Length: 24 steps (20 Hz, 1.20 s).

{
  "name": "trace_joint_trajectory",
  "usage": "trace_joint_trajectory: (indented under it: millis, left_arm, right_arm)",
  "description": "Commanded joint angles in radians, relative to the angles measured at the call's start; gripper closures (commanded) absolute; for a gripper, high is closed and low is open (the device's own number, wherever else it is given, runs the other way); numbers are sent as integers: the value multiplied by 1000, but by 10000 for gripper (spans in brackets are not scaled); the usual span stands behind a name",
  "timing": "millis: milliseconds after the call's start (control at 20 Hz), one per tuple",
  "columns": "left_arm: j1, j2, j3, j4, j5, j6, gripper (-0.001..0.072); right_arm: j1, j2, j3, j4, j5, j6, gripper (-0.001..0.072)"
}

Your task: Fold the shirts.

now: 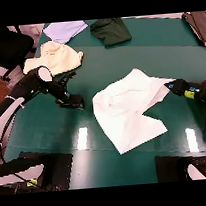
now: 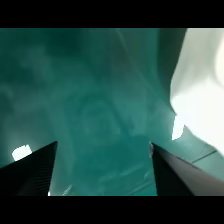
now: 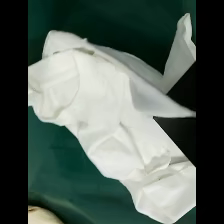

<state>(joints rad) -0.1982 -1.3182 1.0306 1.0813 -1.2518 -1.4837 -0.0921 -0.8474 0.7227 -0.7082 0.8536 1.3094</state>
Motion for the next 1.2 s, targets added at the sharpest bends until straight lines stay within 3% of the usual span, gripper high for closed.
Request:
trace_joint_trajectory:
  millis: [0,150,300,450,600,650,750,800,850,900,1050,1150]
  left_arm:
    - [0,-2,-13,-193,217,69,31]
    - [1,-7,-3,-344,407,166,32]
    - [-16,-106,104,-317,328,259,31]
    - [-68,-237,198,-197,232,261,32]
    - [-116,-288,206,-203,226,259,40]
    - [-134,-290,206,-201,233,263,114]
    - [-161,-290,209,-201,270,261,115]
    - [-166,-290,215,-202,290,253,366]
    - [-166,-290,224,-214,295,254,566]
    - [-165,-289,245,-217,291,256,680]
    - [-164,-253,333,-162,269,246,684]
    - [-164,-197,411,-46,235,190,684]
  right_arm:
    - [13,37,1,1,0,18,697]
    - [50,37,1,-2,20,25,697]
    - [95,37,-1,-6,63,45,697]
    - [191,37,-1,-114,62,129,697]
    - [235,36,-1,-134,43,152,697]
    - [234,35,-1,-134,41,156,696]
    - [223,34,-1,-134,37,156,697]
    - [211,35,0,-132,40,156,697]
    - [200,35,0,-131,45,156,697]
    - [187,35,0,-131,52,156,697]
    - [123,42,1,-134,63,140,696]
    - [44,81,13,-131,52,119,696]
